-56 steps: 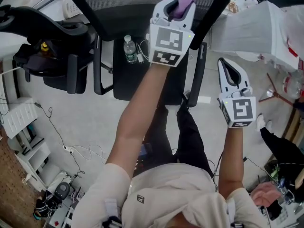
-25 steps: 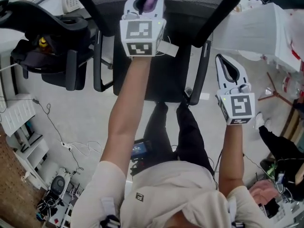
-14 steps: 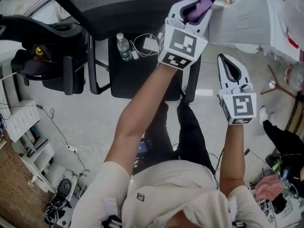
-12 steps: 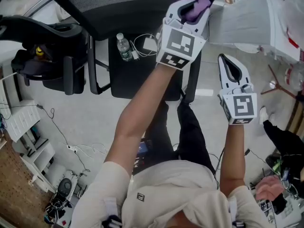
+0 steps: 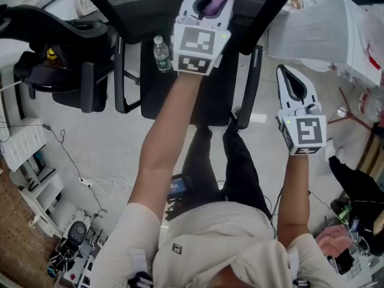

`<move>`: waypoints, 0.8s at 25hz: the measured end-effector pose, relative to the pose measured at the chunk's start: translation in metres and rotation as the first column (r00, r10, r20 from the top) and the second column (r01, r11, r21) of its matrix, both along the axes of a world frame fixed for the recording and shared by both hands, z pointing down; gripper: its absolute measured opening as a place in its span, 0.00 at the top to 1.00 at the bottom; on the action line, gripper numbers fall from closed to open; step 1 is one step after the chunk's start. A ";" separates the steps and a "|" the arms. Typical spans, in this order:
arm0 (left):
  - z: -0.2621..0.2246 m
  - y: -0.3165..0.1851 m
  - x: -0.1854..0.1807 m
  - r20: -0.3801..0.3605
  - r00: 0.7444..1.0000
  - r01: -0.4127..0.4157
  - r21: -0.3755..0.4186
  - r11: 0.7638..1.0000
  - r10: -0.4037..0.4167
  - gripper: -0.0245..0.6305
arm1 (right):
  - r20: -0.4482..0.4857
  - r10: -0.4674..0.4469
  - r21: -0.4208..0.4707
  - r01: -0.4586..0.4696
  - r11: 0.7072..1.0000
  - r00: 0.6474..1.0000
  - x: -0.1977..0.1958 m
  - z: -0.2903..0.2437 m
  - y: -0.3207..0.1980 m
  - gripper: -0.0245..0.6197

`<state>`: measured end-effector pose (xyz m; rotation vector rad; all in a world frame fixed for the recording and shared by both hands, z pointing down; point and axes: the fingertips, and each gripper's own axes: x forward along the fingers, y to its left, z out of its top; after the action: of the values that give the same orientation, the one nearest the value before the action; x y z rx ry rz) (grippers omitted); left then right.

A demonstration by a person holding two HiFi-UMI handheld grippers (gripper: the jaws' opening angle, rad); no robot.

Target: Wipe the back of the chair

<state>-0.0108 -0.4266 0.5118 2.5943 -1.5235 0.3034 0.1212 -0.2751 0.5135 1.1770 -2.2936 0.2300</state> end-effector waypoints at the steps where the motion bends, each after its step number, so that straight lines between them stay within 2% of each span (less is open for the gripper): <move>1: 0.003 -0.003 -0.024 0.004 0.999 0.038 -0.007 0.999 -0.038 0.81 | 0.006 -0.010 0.005 0.010 1.000 1.000 -0.007 -0.002 -0.003 0.97; 4: 0.010 -0.010 -0.105 0.021 0.985 0.174 -0.037 0.984 -0.173 0.81 | 0.026 -0.045 0.021 0.044 0.999 0.999 -0.034 -0.007 -0.013 0.97; 7: 0.021 -0.009 -0.187 0.054 0.954 0.297 -0.053 0.953 -0.295 0.81 | 0.047 -0.072 0.034 0.070 0.997 0.996 -0.062 -0.010 -0.023 0.97; 10: 0.026 -0.003 -0.241 0.072 0.927 0.372 -0.057 0.927 -0.368 0.81 | 0.065 -0.094 0.046 0.091 0.995 0.993 -0.088 -0.013 -0.033 0.97; 13: 0.023 0.004 -0.259 0.075 0.922 0.385 -0.054 0.921 -0.381 0.81 | 0.067 -0.117 0.063 0.112 0.992 0.991 -0.110 -0.021 -0.040 0.97; 20: 0.002 0.015 -0.264 0.067 0.927 0.372 -0.044 0.927 -0.368 0.81 | 0.062 -0.145 0.089 0.139 0.986 0.988 -0.137 -0.048 -0.044 0.97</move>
<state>-0.2745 -0.4120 0.5136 2.2088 -1.9490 0.3744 -0.0155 -0.3192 0.4655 1.0551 -2.4564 0.1224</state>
